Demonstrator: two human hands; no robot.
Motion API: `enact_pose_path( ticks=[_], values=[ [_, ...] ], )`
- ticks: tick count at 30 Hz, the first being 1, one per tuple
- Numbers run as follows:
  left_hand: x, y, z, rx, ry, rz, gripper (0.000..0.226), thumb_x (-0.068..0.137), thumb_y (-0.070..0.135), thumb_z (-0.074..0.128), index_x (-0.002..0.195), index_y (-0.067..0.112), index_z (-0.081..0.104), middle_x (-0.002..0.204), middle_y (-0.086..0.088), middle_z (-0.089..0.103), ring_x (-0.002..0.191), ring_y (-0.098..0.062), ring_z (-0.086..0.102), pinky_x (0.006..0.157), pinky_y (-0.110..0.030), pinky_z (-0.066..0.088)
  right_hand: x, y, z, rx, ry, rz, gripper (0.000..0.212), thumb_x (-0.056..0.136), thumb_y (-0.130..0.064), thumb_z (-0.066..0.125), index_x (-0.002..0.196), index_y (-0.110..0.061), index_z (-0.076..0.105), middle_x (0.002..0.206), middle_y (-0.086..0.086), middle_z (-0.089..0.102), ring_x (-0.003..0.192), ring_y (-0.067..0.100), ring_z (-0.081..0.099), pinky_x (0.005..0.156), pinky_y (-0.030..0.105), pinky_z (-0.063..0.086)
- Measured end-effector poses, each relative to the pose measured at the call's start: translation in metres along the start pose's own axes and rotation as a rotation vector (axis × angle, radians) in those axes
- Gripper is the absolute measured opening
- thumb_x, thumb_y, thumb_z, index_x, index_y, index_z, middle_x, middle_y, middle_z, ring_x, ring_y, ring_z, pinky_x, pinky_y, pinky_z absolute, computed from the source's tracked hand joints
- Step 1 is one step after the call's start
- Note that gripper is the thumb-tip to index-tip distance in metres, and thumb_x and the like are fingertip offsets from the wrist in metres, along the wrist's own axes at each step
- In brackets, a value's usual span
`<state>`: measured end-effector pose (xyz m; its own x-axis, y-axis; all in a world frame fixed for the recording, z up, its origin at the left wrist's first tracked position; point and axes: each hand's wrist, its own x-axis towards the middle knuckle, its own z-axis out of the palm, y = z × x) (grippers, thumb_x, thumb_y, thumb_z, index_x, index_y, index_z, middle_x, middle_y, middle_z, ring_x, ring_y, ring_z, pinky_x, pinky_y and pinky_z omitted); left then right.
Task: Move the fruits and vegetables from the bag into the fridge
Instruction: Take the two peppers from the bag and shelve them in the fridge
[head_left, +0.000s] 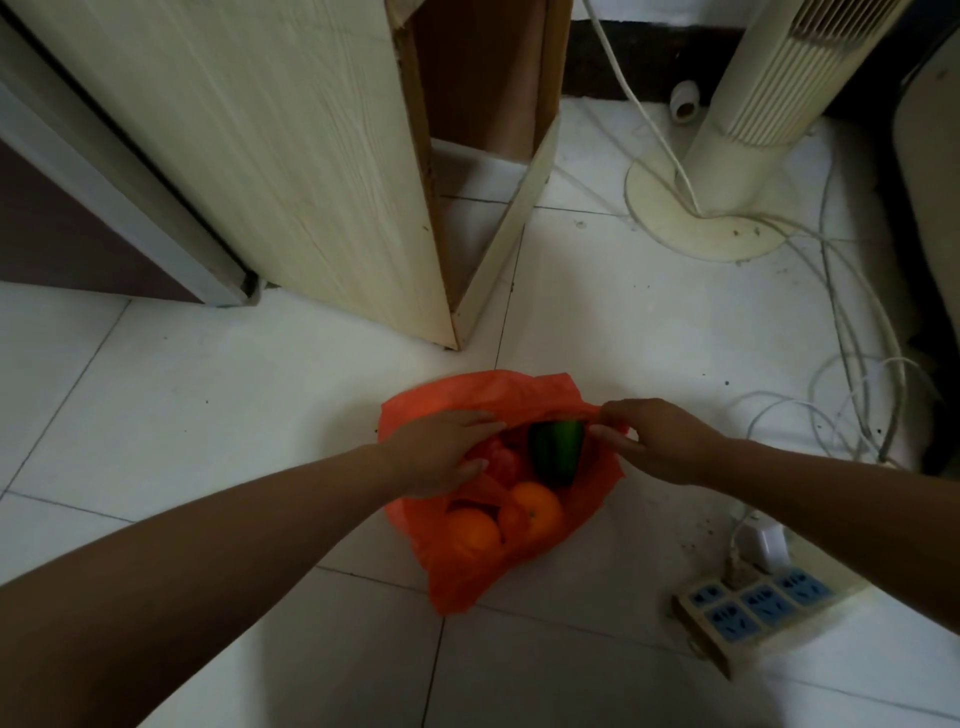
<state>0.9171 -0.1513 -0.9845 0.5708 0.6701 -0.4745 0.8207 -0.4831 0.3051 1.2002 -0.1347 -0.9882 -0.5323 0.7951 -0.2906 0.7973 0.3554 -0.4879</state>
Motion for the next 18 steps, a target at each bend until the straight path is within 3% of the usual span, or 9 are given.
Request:
enact_pose_path(
  ticks=[3,5,9,13,18],
  values=[
    [0.003,0.004,0.002,0.015,-0.017,-0.006,0.059,0.096,0.038,0.041,0.149,0.023,0.018,0.156,-0.001,0.019,0.142,-0.017,0.017,0.114,-0.031,0.016,0.002,0.002,0.0,0.057,0.065,0.045,0.029,0.094,-0.037,0.048,0.094,-0.014,0.066,0.088,0.004,0.066,0.078,0.019,0.058,0.069,0.029,0.043],
    [0.004,0.005,-0.001,-0.028,0.036,0.0,0.056,0.096,0.036,0.042,0.147,0.022,0.023,0.155,-0.001,0.023,0.141,-0.017,0.02,0.113,-0.029,0.018,0.005,-0.002,-0.004,0.073,0.195,0.043,0.028,0.091,-0.038,0.053,0.09,-0.014,0.068,0.085,0.003,0.066,0.077,0.019,0.059,0.069,0.032,0.046],
    [0.0,0.007,-0.012,-0.051,0.208,0.07,0.051,0.094,0.034,0.041,0.143,0.02,0.034,0.149,-0.003,0.034,0.137,-0.018,0.029,0.11,-0.028,0.023,0.016,-0.021,-0.013,0.026,0.335,-0.033,0.025,0.09,-0.037,0.054,0.097,-0.017,0.066,0.094,-0.002,0.066,0.084,0.01,0.052,0.074,0.025,0.038],
    [-0.003,0.008,-0.014,-0.045,0.223,0.088,0.049,0.095,0.032,0.042,0.142,0.018,0.036,0.147,-0.003,0.038,0.135,-0.018,0.032,0.11,-0.028,0.024,0.021,-0.048,-0.002,0.122,0.17,-0.078,0.026,0.096,-0.033,0.046,0.107,-0.015,0.062,0.099,0.001,0.063,0.084,0.013,0.055,0.074,0.025,0.043],
    [-0.005,0.002,-0.007,-0.017,0.055,-0.036,0.059,0.097,0.036,0.042,0.148,0.017,0.02,0.153,-0.006,0.026,0.14,-0.021,0.024,0.112,-0.03,0.02,0.022,-0.032,0.012,0.135,-0.032,0.142,0.038,0.096,-0.043,0.041,0.119,-0.015,0.055,0.11,0.007,0.064,0.097,0.021,0.059,0.079,0.025,0.042]
  ],
)
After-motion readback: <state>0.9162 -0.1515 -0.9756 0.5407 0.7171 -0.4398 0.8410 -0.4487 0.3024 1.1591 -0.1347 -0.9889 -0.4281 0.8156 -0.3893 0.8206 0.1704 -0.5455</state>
